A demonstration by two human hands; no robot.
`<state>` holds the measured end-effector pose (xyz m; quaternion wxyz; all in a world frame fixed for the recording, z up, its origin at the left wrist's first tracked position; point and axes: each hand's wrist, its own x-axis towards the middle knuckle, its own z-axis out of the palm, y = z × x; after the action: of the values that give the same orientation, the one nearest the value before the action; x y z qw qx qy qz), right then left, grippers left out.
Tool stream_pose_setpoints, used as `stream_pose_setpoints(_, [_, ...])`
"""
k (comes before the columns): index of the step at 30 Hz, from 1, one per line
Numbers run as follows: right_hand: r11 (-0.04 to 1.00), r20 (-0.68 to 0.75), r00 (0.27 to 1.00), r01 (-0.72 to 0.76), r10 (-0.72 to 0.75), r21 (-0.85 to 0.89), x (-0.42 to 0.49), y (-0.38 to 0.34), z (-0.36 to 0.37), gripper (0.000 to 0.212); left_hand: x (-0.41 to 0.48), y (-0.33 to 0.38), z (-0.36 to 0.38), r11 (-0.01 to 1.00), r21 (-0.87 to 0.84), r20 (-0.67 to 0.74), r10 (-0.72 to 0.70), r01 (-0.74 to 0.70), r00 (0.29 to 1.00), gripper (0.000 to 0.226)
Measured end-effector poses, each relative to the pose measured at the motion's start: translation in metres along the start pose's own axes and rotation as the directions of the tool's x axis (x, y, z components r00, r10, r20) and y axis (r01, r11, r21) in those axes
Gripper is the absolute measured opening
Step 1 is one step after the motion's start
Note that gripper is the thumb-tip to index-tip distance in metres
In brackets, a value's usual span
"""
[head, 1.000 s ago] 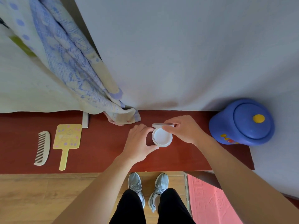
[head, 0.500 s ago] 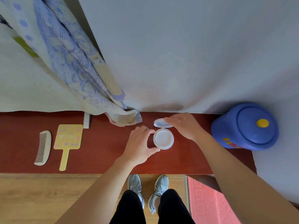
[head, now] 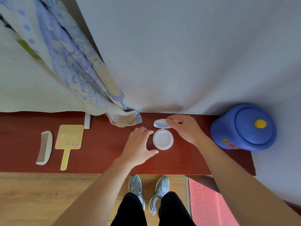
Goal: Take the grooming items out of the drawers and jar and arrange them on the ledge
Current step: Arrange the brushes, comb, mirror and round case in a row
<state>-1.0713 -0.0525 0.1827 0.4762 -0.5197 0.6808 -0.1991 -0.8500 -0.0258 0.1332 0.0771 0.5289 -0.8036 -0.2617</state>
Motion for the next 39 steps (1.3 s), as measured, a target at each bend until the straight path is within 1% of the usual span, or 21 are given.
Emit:
stream_pose_setpoints(3, [1.000,-0.020,1.000,-0.006,0.006,-0.013,-0.003,-0.001,-0.002,0.035,-0.005,0.002,-0.003,1.000,0.008,0.005,-0.006,0.006,1.000,0.077])
stream_pose_setpoints(6, [1.000,-0.036,0.999,-0.008,0.007,-0.019,-0.007,-0.002,-0.003,0.045,-0.009,0.004,-0.008,0.999,-0.026,-0.007,-0.020,0.020,1.000,0.081])
stream_pose_setpoints(13, [1.000,-0.057,0.998,0.014,-0.015,-0.013,-0.021,-0.013,-0.003,0.056,-0.019,0.008,-0.019,0.998,-0.050,-0.032,-0.039,0.037,0.999,0.087])
stream_pose_setpoints(22, [0.999,-0.067,0.997,0.043,-0.045,-0.033,-0.053,-0.028,-0.008,0.068,-0.035,0.017,-0.042,0.997,-0.053,-0.049,-0.052,0.050,0.997,0.083])
stream_pose_setpoints(24, [0.995,-0.077,0.995,0.057,-0.063,-0.078,-0.062,-0.033,-0.010,0.069,-0.038,0.020,-0.050,0.999,-0.028,-0.058,-0.045,0.043,0.997,0.080])
stream_pose_setpoints(27, [0.975,-0.107,0.987,0.098,-0.121,-0.199,-0.074,-0.042,-0.012,0.069,-0.041,0.025,-0.063,0.999,0.012,-0.075,-0.041,0.042,0.996,0.076])
stream_pose_setpoints(32, [0.901,-0.128,0.969,0.143,-0.212,-0.410,-0.094,-0.055,-0.016,0.068,-0.047,0.035,-0.085,0.996,0.071,-0.110,-0.037,0.045,0.993,0.069])
stream_pose_setpoints(36, [0.849,-0.090,0.968,0.160,-0.236,-0.503,-0.107,-0.063,-0.019,0.067,-0.052,0.041,-0.100,0.994,0.102,-0.118,-0.031,0.043,0.992,0.067])
stream_pose_setpoints(39, [0.823,-0.090,0.966,0.154,-0.241,-0.546,-0.116,-0.066,-0.021,0.068,-0.056,0.043,-0.109,0.990,0.138,-0.112,-0.024,0.040,0.993,0.067])
